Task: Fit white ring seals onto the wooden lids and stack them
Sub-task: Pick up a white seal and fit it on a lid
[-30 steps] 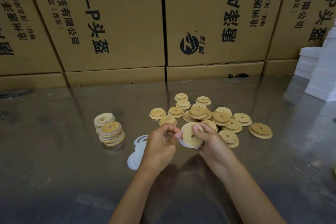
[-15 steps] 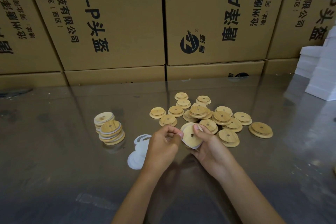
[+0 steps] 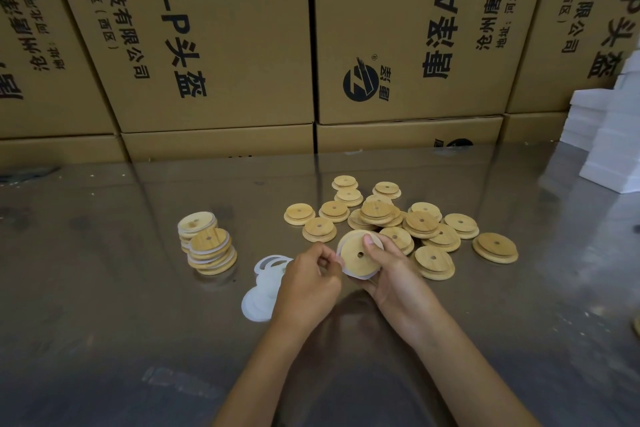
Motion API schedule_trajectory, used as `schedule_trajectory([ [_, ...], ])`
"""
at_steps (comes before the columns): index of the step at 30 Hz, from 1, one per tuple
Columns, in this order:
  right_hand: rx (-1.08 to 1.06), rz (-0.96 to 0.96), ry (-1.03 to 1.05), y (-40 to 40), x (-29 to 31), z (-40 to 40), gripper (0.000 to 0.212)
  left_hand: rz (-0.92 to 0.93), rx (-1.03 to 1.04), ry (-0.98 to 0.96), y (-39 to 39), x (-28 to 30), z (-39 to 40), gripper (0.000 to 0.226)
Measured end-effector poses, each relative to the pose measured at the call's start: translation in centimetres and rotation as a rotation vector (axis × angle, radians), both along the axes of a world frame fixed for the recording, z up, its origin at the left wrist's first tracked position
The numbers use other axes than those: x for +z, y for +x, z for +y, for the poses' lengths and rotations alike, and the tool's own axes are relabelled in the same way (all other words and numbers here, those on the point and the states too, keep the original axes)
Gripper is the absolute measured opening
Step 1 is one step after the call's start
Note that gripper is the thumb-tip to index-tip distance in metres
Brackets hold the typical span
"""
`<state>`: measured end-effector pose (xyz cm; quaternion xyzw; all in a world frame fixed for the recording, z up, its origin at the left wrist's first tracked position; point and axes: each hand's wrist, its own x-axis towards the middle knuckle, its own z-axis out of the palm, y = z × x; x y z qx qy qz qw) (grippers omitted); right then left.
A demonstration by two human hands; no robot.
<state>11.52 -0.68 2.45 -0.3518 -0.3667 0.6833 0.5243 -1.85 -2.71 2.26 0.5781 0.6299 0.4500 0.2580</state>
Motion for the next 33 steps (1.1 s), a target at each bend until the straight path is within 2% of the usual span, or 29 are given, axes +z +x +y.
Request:
schedule_trajectory([
  [4, 0.020, -0.060, 0.020, 0.01, -0.10, -0.02, 0.026, 0.029, -0.031, 0.053, 0.14, -0.01, -0.11, 0.019],
  [9, 0.000, -0.205, 0.048, -0.12, -0.26, -0.31, 0.023, 0.225, -0.020, 0.109, 0.11, -0.26, -0.26, 0.017],
  [15, -0.024, -0.126, 0.011, -0.30, -0.48, -0.32, 0.026, 0.343, -0.037, 0.087, 0.29, -0.38, -0.53, 0.021],
  [26, -0.032, -0.095, -0.023, -0.39, -0.63, 0.09, 0.026, 0.305, -0.065, 0.033, 0.22, -0.03, -0.56, 0.015],
  [33, 0.029, 0.030, -0.038, -0.09, -0.67, 0.16, 0.020, 0.254, -0.078, 0.038, -0.16, 0.00, -0.27, 0.018],
])
